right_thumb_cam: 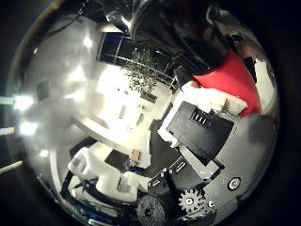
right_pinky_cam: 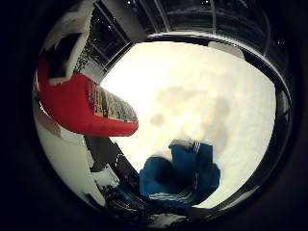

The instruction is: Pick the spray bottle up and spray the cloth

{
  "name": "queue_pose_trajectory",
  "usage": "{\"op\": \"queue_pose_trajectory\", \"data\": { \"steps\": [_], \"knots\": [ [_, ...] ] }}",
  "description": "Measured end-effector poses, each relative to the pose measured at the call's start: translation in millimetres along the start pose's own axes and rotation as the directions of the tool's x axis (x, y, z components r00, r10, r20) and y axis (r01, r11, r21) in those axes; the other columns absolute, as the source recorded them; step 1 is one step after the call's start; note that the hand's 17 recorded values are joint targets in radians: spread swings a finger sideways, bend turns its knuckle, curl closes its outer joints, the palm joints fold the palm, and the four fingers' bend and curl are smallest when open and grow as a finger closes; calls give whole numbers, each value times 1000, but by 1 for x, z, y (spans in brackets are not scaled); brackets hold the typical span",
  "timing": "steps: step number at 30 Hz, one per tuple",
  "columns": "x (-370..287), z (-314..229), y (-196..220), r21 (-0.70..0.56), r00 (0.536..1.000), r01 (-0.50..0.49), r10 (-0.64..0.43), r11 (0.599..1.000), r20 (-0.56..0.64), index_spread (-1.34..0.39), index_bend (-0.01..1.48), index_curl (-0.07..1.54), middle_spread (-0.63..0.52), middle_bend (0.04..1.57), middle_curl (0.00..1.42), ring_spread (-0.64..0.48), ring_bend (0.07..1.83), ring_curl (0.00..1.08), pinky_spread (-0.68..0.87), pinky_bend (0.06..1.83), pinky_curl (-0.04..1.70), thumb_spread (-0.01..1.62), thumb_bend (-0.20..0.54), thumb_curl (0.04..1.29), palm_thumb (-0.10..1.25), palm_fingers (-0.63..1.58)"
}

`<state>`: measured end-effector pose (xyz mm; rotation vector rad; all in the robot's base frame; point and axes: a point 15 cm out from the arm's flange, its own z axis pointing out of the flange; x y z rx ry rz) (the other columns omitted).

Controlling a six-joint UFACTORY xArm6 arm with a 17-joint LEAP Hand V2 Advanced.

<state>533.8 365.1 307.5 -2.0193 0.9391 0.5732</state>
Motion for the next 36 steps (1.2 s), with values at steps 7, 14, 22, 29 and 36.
{"op": "queue_pose_trajectory", "data": {
  "steps": [7, 14, 22, 29, 36],
  "knots": [
    [36, 35, 16, -34, 999, -36, 36, 999, -10, -262, 1025, 908, -108, 1356, 645, -154, 1500, 567, -193, 1065, 1203, 517, -19, 970, 1053, 1180],
    [54, 81, 31, -90, 998, -53, 54, 994, 9, -263, 1024, 910, -108, 1356, 645, -154, 1500, 567, -193, 1064, 1203, 518, -20, 971, 1050, 1180],
    [60, 116, 38, -128, 998, -48, 52, 991, 25, -263, 1024, 911, -103, 1356, 645, -154, 1500, 567, -193, 1064, 1203, 511, -22, 970, 1041, 1180],
    [59, 124, 39, -135, 999, -40, 44, 990, 28, -262, 1023, 910, -97, 1351, 644, -154, 1491, 564, -204, 1057, 1189, 517, -31, 954, 1001, 1175],
    [60, 123, 44, -156, 999, -32, 36, 987, 24, -305, 520, 817, -111, 1049, 559, -145, 1350, 507, -346, 1072, 963, 669, -42, 796, 797, 896]
  ]
}}
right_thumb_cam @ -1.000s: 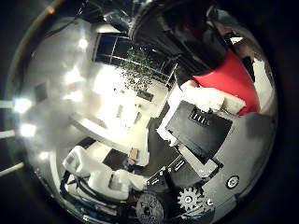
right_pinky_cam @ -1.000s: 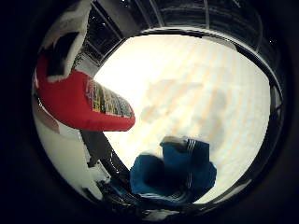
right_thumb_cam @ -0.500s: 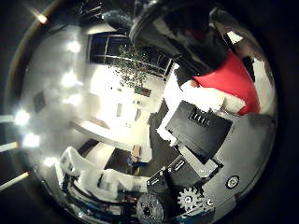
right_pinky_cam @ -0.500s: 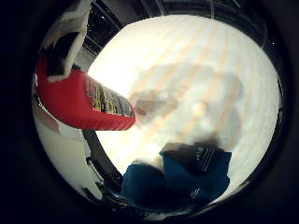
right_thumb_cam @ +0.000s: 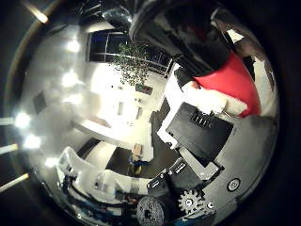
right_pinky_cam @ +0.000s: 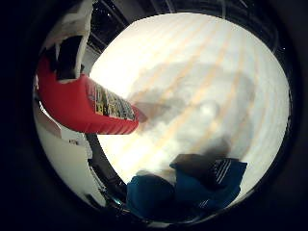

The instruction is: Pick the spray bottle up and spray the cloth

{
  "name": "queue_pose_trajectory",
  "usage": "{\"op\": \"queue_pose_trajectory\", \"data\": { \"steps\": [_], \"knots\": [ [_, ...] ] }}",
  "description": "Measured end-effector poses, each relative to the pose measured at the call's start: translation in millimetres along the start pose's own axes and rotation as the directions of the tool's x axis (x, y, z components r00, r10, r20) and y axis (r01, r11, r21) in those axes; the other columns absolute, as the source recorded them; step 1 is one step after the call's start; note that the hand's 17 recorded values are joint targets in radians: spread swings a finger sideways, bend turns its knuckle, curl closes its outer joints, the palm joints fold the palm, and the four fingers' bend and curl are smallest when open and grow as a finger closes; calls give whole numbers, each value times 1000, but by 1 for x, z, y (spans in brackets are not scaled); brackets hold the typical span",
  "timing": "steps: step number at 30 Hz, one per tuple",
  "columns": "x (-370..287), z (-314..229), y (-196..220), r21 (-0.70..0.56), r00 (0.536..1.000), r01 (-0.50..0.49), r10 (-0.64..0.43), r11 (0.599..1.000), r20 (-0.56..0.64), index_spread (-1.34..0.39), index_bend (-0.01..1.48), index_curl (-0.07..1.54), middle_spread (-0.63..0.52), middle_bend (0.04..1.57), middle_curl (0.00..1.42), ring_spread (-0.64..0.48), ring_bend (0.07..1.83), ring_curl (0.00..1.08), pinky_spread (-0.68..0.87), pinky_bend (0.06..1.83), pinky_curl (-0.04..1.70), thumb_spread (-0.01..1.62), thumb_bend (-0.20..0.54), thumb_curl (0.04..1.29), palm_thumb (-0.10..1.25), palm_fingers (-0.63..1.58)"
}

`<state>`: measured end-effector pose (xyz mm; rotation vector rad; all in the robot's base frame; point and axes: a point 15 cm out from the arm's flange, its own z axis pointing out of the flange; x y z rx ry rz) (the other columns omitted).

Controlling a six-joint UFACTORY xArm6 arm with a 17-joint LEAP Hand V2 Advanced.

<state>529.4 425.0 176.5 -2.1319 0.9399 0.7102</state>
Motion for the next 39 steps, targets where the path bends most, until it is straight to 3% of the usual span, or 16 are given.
{"op": "queue_pose_trajectory", "data": {
  "steps": [2, 4, 5, 8, 10, 13, 14, 15, 18, 29, 39],
  "knots": [
    [2, 1, 6, -23, 1000, 2, -2, 1000, -6, -336, 395, 782, -118, 929, 529, -153, 1272, 484, -388, 1091, 916, 770, -32, 746, 787, 688],
    [4, 2, 12, -53, 1000, 10, -11, 999, -19, -396, 436, 741, -106, 781, 477, -146, 1100, 430, -287, 937, 894, 902, -36, 666, 752, 310],
    [5, 2, 16, -70, 1000, 12, -14, 997, -24, -421, 445, 711, -92, 735, 456, -132, 1050, 400, -211, 863, 863, 942, -37, 628, 729, 253],
    [9, 3, 24, -110, 999, 19, -24, 994, -48, -440, 371, 611, -66, 822, 461, -36, 793, 307, 87, 625, 757, 991, -42, 527, 663, 50],
    [11, 2, 27, -122, 998, 21, -28, 992, -60, -435, 274, 524, -58, 879, 461, 48, 632, 247, 260, 489, 645, 1000, -40, 463, 620, 25],
    [10, -1, 26, -123, 997, 23, -31, 992, -66, -422, 161, 430, -54, 899, 448, 122, 474, 202, 357, 399, 540, 994, -35, 400, 574, 23],
    [10, -2, 25, -122, 997, 23, -32, 992, -67, -418, 156, 412, -53, 898, 443, 130, 448, 196, 371, 387, 521, 991, -35, 387, 565, 27],
    [10, -2, 25, -122, 997, 22, -31, 992, -68, -420, 233, 423, -7, 421, 309, 140, 520, 218, 385, 466, 520, 985, -35, 374, 551, -75],
    [15, -6, 26, -125, 997, 19, -29, 992, -78, -411, 178, 386, 28, 266, 274, 160, 449, 209, 394, 432, 469, 978, -31, 346, 538, -14],
    [28, -44, 30, -130, 995, 10, -23, 991, -97, -390, 169, 313, 47, 178, 285, 171, 346, 218, 381, 406, 376, 973, -28, 306, 535, 21],
    [30, -119, 20, -77, 985, 30, -42, 997, -166, -387, 172, 301, 61, 179, 278, 172, 316, 236, 389, 408, 341, 976, -28, 305, 528, 12]
  ]
}}
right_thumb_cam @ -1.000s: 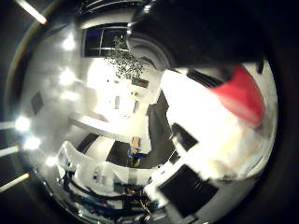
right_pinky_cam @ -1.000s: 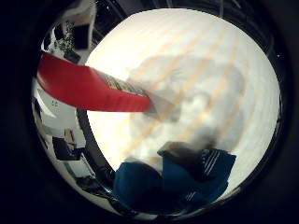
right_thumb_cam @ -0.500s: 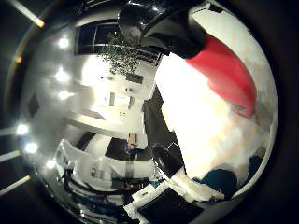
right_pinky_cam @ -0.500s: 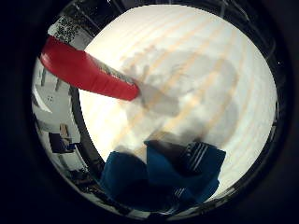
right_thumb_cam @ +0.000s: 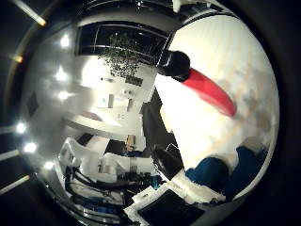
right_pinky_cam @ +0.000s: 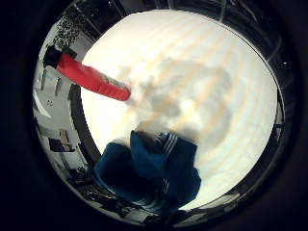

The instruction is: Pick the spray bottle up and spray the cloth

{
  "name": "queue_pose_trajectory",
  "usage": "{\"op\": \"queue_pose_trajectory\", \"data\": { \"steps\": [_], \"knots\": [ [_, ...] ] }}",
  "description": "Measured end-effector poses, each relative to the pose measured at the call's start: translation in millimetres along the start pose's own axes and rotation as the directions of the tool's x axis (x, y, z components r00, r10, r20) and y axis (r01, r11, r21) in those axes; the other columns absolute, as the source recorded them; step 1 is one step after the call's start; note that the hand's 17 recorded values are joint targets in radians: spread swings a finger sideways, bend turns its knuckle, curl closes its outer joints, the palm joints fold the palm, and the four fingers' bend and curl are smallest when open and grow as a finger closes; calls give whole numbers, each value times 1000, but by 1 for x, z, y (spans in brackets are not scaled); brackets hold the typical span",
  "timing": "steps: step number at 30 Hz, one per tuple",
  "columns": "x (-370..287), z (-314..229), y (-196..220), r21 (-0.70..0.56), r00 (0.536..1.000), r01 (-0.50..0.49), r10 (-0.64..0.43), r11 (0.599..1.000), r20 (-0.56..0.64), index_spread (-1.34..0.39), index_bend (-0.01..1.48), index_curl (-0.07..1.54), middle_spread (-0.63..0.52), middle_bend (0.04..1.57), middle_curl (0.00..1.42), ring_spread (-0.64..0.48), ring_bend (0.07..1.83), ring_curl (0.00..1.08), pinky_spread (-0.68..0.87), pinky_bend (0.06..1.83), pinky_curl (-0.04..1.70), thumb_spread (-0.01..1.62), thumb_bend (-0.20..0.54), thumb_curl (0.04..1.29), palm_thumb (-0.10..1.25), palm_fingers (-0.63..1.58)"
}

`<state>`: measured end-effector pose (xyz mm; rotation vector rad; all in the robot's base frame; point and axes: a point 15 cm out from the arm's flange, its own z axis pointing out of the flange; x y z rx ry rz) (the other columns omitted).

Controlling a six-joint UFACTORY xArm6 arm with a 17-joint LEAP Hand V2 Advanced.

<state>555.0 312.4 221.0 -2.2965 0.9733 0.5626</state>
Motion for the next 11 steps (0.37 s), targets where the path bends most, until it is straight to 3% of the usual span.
{"op": "queue_pose_trajectory", "data": {
  "steps": [11],
  "knots": [
    [-1, -70, 33, 15, 999, -45, 44, 999, 21, -380, 175, 303, 61, 178, 278, 173, 291, 246, 386, 396, 325, 993, -26, 303, 526, 18]
  ]
}}
